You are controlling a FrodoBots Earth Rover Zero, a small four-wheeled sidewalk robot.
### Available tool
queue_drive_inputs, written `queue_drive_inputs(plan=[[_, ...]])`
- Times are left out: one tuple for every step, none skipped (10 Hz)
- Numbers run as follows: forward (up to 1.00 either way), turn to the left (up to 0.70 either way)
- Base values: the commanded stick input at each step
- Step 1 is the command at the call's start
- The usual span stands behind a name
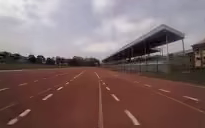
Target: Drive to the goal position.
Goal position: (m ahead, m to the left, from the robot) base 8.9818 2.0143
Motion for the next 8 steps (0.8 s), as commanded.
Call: queue_drive_inputs(plan=[[0.45,0.01],[0.45,0.01],[0.45,0.01],[0.45,0.01],[0.45,0.01],[0.45,0.01],[0.45,0.01],[0.45,0.01]])
